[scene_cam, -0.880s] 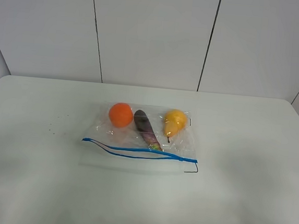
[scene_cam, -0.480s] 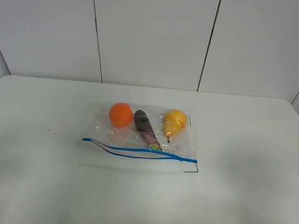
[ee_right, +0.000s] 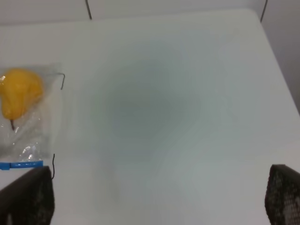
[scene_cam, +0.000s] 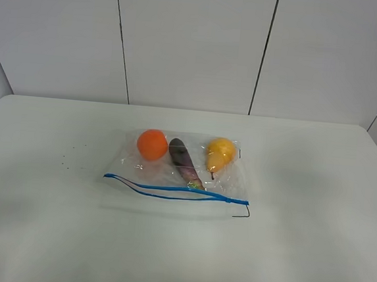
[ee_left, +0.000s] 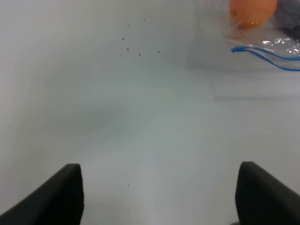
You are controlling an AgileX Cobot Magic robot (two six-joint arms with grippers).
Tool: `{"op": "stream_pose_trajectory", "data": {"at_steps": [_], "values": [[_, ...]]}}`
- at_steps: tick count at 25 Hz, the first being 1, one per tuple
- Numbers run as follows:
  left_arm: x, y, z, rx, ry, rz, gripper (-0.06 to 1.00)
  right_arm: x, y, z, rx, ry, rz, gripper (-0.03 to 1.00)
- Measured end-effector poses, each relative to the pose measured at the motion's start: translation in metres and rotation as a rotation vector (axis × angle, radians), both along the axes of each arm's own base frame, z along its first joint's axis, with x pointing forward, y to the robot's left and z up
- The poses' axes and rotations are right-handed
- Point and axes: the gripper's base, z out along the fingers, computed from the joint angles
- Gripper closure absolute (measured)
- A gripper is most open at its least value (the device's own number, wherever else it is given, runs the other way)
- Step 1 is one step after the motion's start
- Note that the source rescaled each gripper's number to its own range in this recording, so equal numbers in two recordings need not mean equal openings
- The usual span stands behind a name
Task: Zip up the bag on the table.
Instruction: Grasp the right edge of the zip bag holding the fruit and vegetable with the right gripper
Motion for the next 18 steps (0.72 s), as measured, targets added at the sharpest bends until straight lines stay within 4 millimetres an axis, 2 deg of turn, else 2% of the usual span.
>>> {"op": "stream_pose_trajectory", "data": {"at_steps": [4, 8, 12, 16, 18], "values": [[0.000, 0.000, 0.000, 0.000, 0.000, 0.000, 0.09, 0.050, 0.002, 0.007, 0.005, 0.106, 0.029, -0.03], [0.000, 0.000, 0.000, 0.000, 0.000, 0.000, 0.09, 0.101, 0.010, -0.006, 0.088, 0.236, 0.074, -0.03], [0.000, 0.000, 0.000, 0.000, 0.000, 0.000, 0.09, 0.147, 0.022, -0.042, 0.200, 0.392, 0.164, -0.03], [0.000, 0.000, 0.000, 0.000, 0.000, 0.000, 0.09, 0.177, 0.032, -0.083, 0.302, 0.529, 0.232, -0.03], [0.000, 0.000, 0.000, 0.000, 0.000, 0.000, 0.09, 0.190, 0.031, -0.104, 0.371, 0.581, 0.242, -0.03]]}}
